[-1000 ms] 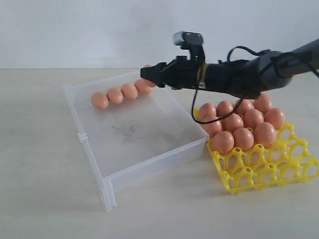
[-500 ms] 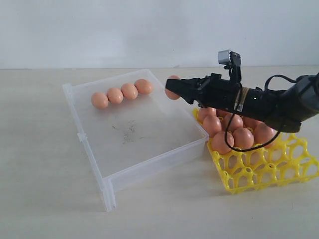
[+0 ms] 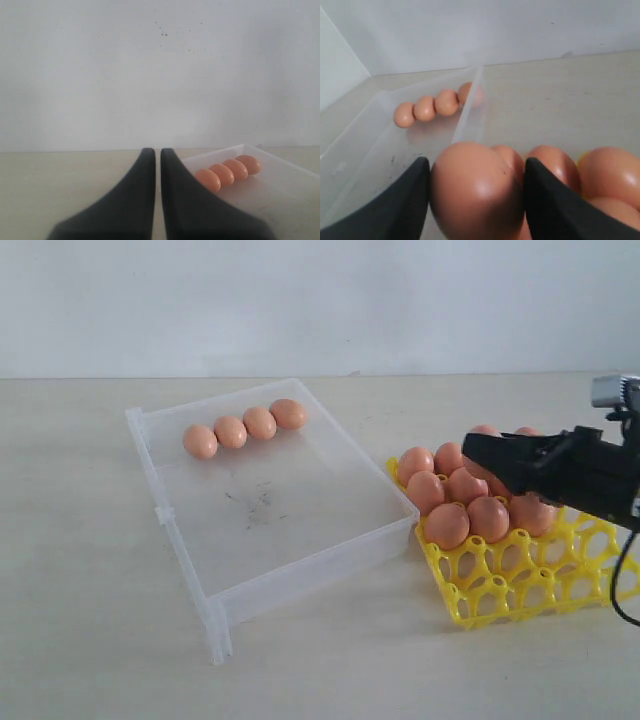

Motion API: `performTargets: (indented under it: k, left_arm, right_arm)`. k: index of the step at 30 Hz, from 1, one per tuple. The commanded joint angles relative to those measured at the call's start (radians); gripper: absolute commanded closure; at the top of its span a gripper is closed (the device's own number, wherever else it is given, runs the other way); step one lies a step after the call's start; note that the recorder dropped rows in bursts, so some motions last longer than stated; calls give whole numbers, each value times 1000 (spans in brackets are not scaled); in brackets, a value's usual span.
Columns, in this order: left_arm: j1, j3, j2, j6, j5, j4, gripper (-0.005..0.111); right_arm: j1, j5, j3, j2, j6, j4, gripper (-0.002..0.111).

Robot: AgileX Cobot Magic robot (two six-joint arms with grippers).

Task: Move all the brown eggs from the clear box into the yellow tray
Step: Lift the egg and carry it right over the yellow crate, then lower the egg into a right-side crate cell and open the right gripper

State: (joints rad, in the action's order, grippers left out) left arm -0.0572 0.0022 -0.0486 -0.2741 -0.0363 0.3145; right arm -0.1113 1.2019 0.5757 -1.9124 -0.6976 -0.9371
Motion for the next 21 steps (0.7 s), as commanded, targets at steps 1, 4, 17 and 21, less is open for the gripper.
performTargets:
  k: [1,4,17,21]
  left_arm:
    - [-3,-2,-4,-5,-16,5,103]
    - [-3,-2,-4,-5,-16,5,103]
    - [-3,-2,-4,-5,-16,5,103]
    - [-3,-2,-4,-5,-16,5,103]
  right_arm:
    - [-66,19,-162,97,61,88,109]
    - [-77,19,-250,120,100,180,109]
    - [-77,19,-368,122,227,506,109]
    - [-77,19,-334,122,236,503,109]
